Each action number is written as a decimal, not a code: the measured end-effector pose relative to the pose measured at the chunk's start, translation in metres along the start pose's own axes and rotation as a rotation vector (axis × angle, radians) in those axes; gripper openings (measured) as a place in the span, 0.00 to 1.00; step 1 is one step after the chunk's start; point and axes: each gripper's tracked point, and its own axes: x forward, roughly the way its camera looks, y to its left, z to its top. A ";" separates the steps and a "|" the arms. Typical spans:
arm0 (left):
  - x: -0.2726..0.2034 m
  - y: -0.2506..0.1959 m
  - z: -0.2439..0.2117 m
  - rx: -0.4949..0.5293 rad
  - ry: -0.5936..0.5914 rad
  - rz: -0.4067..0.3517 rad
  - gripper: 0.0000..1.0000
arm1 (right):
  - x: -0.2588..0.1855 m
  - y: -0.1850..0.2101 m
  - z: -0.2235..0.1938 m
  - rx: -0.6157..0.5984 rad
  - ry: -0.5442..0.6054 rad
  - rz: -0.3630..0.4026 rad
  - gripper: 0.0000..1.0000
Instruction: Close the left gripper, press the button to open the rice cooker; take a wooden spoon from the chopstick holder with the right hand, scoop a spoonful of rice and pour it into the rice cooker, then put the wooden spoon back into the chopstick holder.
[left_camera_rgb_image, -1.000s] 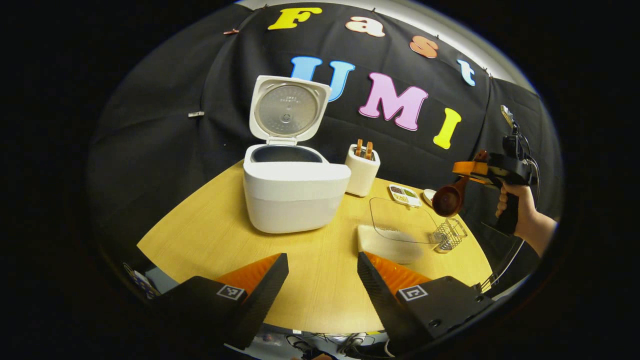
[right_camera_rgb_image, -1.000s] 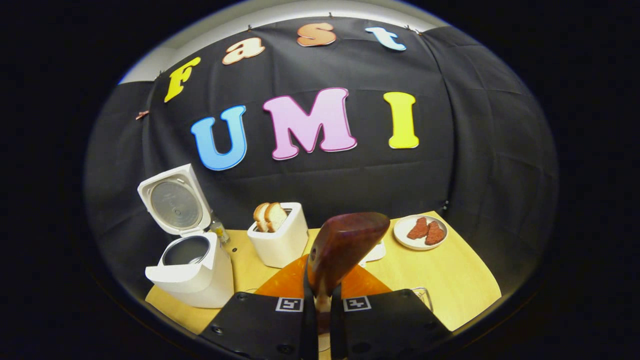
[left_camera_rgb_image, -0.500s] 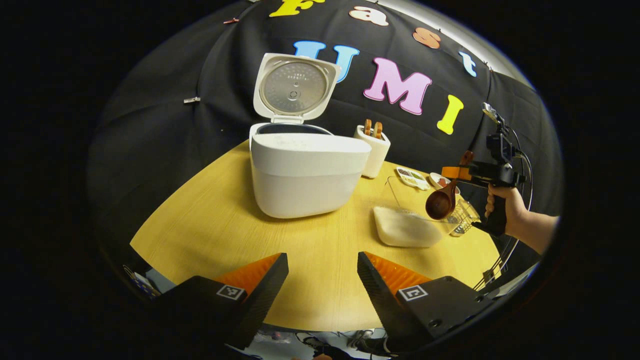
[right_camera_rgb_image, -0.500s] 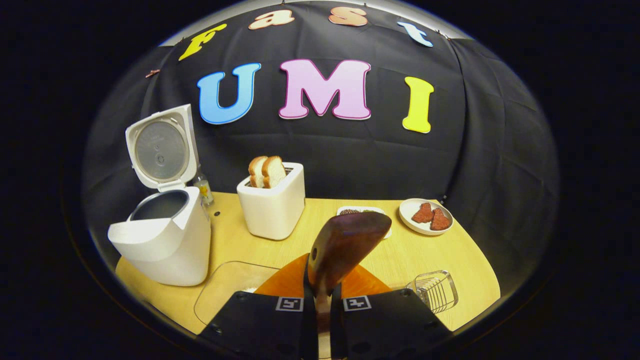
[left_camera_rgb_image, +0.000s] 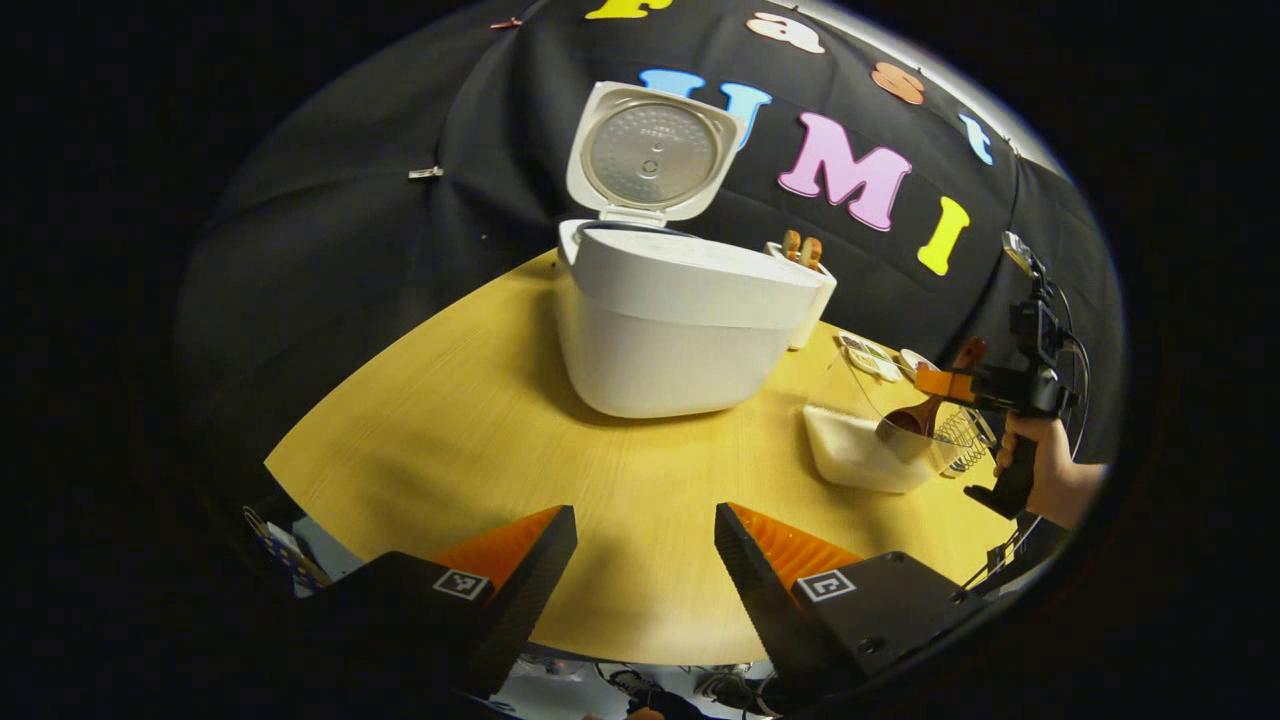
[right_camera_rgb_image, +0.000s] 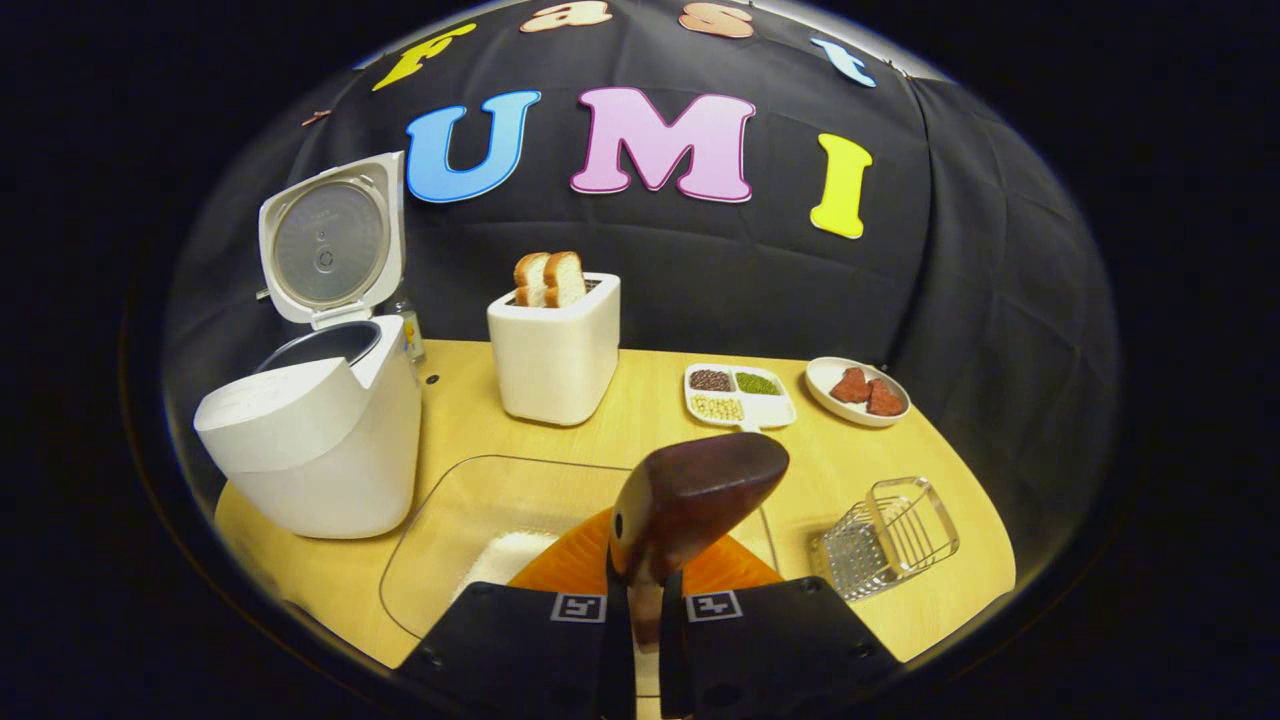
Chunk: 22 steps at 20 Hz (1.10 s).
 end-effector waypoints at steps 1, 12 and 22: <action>-0.001 0.004 -0.001 -0.009 0.002 0.007 0.96 | -0.003 0.008 -0.003 0.002 0.009 0.009 0.14; -0.013 0.005 -0.007 0.004 0.016 -0.001 0.96 | -0.009 0.036 -0.009 0.352 0.136 0.039 0.14; -0.015 -0.014 0.002 0.033 0.011 -0.038 0.96 | -0.020 0.030 0.008 0.678 0.169 0.084 0.14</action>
